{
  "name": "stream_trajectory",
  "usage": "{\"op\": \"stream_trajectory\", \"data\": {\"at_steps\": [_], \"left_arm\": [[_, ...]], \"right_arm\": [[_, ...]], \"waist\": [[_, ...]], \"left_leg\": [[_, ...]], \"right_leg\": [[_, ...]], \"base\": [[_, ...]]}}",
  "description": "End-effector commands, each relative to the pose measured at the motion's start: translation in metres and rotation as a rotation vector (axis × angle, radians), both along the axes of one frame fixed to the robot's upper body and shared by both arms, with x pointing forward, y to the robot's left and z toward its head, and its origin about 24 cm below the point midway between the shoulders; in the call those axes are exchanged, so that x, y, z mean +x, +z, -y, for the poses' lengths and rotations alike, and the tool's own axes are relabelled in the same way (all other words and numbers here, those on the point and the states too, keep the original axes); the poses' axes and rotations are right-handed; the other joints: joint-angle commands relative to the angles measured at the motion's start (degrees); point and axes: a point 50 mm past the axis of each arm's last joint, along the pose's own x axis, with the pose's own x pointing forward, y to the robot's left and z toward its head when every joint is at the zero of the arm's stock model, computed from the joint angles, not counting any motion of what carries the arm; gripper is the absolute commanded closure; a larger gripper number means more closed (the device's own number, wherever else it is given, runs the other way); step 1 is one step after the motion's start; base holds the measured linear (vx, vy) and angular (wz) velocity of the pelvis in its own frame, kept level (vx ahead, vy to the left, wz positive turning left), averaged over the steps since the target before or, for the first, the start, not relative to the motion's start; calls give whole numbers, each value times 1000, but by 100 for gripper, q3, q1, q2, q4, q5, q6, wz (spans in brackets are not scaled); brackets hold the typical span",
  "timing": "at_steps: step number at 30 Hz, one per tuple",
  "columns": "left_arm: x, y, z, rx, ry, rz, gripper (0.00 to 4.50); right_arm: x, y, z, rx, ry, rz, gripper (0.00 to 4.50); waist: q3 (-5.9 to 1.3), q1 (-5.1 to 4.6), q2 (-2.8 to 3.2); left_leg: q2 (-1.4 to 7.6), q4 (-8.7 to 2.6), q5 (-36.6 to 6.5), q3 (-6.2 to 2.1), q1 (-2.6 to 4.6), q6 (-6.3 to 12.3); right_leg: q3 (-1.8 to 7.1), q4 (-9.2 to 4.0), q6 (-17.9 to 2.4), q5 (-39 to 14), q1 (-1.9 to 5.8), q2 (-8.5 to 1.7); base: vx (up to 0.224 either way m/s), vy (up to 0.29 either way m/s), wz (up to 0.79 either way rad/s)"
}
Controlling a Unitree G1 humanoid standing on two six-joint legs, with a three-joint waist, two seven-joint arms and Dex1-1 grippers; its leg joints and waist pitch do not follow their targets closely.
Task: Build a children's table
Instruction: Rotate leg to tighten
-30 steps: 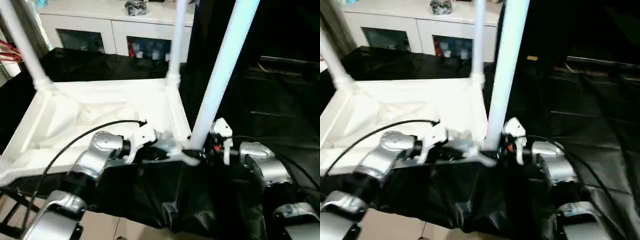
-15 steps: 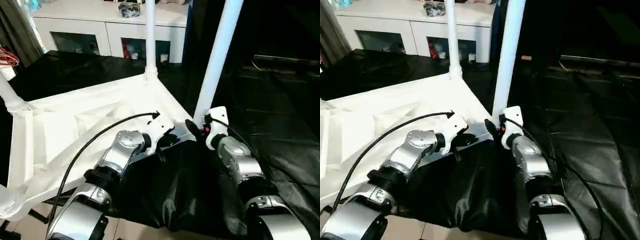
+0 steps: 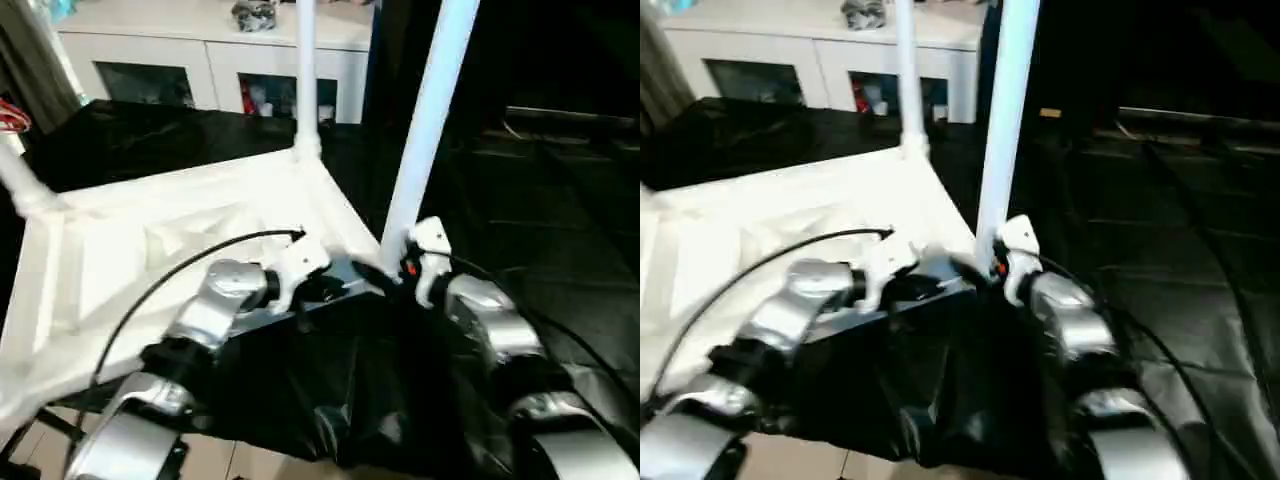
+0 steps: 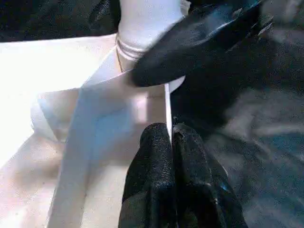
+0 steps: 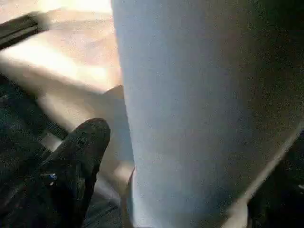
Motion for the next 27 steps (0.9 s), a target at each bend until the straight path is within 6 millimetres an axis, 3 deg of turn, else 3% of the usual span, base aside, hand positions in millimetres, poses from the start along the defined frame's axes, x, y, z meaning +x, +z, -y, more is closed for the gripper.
{"op": "stream_trajectory", "data": {"at_steps": [1,6,8,15,22,27], "left_arm": [[-2,13,14,-66,-83,51,450],[-6,14,1,-49,-134,18,450],[-8,14,-2,-48,-156,4,450],[-14,12,-7,-44,-191,-29,450],[-17,11,-8,-43,-206,-48,450],[-14,10,-7,-36,-175,-31,450]], "right_arm": [[-6,2,-13,18,125,-4,41],[-19,0,-1,-17,294,-50,41],[-21,1,3,-26,325,-60,74],[-26,0,7,-46,387,-88,123],[-31,-3,6,-54,428,-109,183],[-31,-6,0,-32,392,-105,193]], "waist": [[-397,22,-21],[-386,89,-24],[-379,93,-29],[-390,102,-48],[-373,105,-49],[-384,103,-42]], "left_leg": [[294,-365,-1044,-102,65,552],[291,-371,-1213,-104,76,463],[292,-377,-1241,-109,77,415],[296,-374,-1092,-109,74,419],[292,-381,-1178,-111,75,394],[295,-378,-1151,-112,80,375]], "right_leg": [[303,-350,-1465,-975,293,-362],[306,-380,-1399,-1286,294,-373],[307,-391,-1373,-1388,293,-377],[310,-361,-1410,-1214,292,-371],[310,-392,-1338,-1454,284,-374],[313,-384,-1342,-1392,277,-373]], "base": [[0,0,0],[0,0,0],[0,0,0],[0,0,0],[0,0,0],[0,0,0]]}}
